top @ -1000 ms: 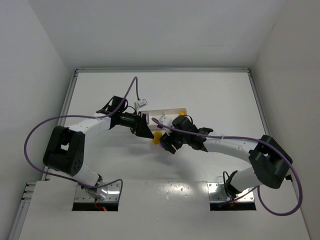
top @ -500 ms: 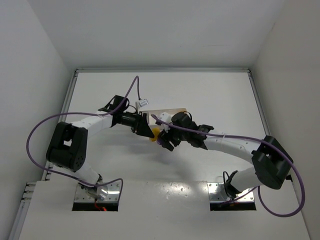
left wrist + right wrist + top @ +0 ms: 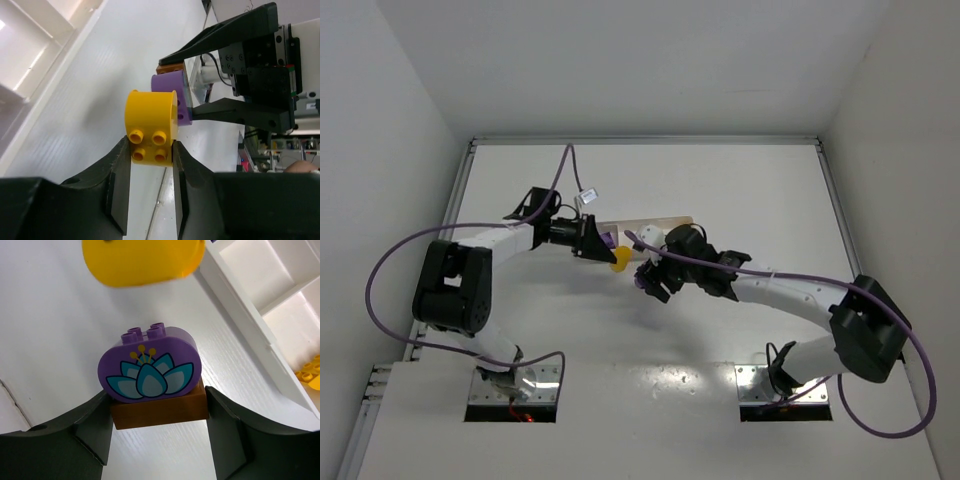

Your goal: Sort the legos into containers by color

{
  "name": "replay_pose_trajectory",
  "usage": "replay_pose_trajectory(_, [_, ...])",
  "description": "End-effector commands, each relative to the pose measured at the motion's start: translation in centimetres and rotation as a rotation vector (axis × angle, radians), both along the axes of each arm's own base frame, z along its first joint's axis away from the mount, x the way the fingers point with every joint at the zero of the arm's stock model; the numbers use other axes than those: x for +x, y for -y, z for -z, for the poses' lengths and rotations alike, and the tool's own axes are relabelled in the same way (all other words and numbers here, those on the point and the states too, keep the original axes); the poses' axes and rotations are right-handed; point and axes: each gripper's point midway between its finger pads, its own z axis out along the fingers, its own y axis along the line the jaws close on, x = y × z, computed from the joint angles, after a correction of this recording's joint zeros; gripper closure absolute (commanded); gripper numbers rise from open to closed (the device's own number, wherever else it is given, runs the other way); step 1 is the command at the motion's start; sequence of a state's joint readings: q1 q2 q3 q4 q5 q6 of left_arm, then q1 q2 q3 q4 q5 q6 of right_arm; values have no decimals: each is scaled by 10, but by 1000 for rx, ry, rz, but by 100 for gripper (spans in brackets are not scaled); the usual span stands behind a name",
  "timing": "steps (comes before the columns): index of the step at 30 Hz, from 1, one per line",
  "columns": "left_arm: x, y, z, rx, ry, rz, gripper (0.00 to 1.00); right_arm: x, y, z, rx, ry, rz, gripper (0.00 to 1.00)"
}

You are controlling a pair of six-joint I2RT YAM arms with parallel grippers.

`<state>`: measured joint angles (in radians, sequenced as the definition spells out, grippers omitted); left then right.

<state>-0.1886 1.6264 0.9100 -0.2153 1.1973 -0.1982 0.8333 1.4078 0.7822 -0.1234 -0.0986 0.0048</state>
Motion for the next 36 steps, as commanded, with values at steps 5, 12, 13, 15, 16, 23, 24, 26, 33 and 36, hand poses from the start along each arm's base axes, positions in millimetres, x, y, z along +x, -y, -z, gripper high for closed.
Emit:
replay_pose_trajectory(5, [20, -17, -32, -42, 145, -71, 100, 9, 4, -15, 55, 60, 39, 100])
replay_pose_trajectory(12, [64, -31, -33, 146, 271, -265, 100, 13, 5, -13, 46, 69, 54, 100])
replay_pose_trajectory(13, [73, -36, -33, 180, 289, -304, 100, 16, 8, -13, 47, 67, 77, 100])
replay_pose_trajectory(15, [78, -25, -40, 194, 318, -296, 100, 20, 13, -11, 47, 65, 105, 100])
replay_pose_trajectory(16, [83, -22, -41, 207, 326, -304, 100, 21, 14, -11, 43, 69, 112, 100])
replay_pose_trajectory(23, [109, 18, -40, 218, 313, -269, 100, 36, 59, -2, 17, 75, 289, 100])
replay_pose_trajectory(24, [111, 25, -41, 210, 315, -260, 100, 42, 65, -6, 19, 90, 325, 100])
replay_pose_trajectory(26, [114, 43, -40, 211, 324, -230, 100, 45, 82, -5, 9, 95, 382, 100])
replay_pose_trajectory(33, [119, 99, -24, 210, 318, -137, 100, 71, 136, -24, 18, 155, 580, 100])
replay_pose_trajectory(36, [123, 115, -16, 216, 313, -113, 100, 74, 156, -26, 12, 146, 636, 100])
